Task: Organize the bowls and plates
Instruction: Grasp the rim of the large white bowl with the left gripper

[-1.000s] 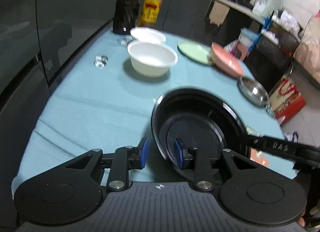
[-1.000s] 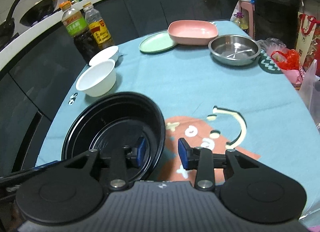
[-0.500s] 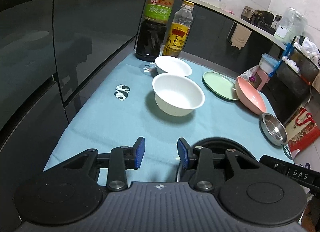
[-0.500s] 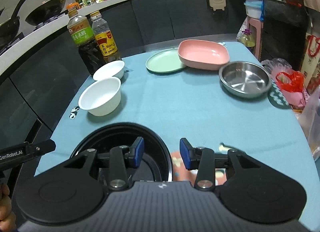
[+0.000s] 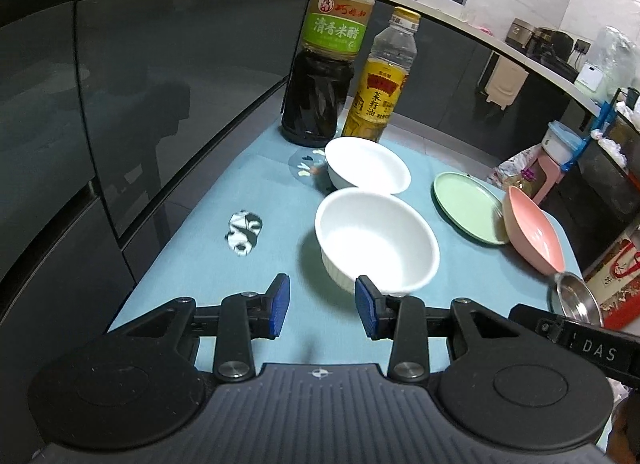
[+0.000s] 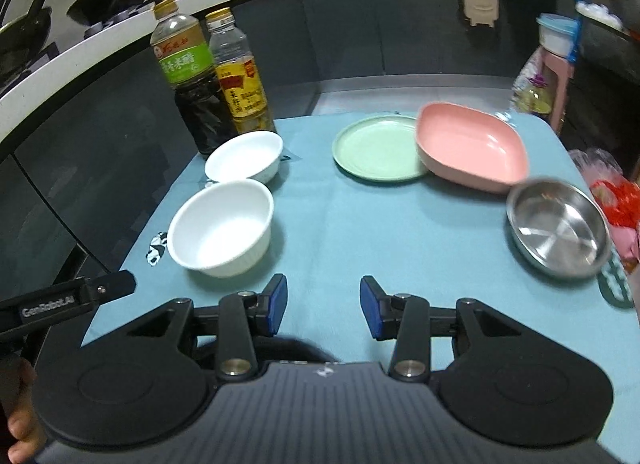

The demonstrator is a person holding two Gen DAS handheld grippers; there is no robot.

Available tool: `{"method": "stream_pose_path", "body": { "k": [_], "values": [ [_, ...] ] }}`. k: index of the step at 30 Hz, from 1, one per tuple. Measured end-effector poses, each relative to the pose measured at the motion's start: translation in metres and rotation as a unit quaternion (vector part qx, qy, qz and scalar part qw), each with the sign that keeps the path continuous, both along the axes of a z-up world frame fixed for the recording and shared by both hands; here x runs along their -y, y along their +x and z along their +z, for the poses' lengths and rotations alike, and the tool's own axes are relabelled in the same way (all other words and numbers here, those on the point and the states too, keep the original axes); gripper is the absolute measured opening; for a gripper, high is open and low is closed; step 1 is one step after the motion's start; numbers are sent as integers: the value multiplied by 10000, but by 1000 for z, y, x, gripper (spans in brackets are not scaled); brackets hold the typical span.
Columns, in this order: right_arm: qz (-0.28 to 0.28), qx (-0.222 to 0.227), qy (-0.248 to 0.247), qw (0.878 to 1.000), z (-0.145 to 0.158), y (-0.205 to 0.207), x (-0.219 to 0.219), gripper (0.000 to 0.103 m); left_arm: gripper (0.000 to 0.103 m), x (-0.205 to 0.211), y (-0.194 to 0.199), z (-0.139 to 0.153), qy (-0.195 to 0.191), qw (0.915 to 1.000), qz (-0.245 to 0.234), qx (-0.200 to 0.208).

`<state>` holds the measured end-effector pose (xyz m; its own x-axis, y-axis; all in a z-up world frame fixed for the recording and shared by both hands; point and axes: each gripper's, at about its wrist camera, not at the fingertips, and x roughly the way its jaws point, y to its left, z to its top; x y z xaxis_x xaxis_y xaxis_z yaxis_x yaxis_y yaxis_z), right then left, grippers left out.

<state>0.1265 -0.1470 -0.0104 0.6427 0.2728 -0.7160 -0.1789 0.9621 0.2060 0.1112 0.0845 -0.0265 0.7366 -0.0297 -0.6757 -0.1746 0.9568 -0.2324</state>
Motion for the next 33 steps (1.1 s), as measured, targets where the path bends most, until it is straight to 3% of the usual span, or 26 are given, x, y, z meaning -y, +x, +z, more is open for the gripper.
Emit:
{"method": "stream_pose_path", "body": {
  "k": [11,26,28,29,30,31,32,33],
  "values": [
    [411,-183,-202,9988,-5,63,-39,38,34,-10,58,-14,19,9996,166,-226],
    [591,-857,-389,9938,-52,113,-69,38,33,-15,94,-53,-219,9977,-109,-638],
    [595,-867,-421,9936,-56,115,-71,38,30,-15,95,-55,-201,9979,-172,-589],
    [590,-865,-434,9936,-57,115,-71,38,23,-13,95,-56,-171,9980,-235,-556],
    [604,-865,-454,9934,-58,115,-72,33,13,-11,95,-56,-157,9978,-350,-534],
    [657,-858,-459,9931,-58,115,-73,26,11,-9,95,-56,-204,9973,-505,-492],
    [761,-859,-402,9926,-57,114,-73,7,11,-7,93,-54,-223,9970,-565,-472],
    [789,-888,-383,9922,-55,112,-73,5,11,-5,91,-52,-190,9972,-556,-453]
  ]
}}
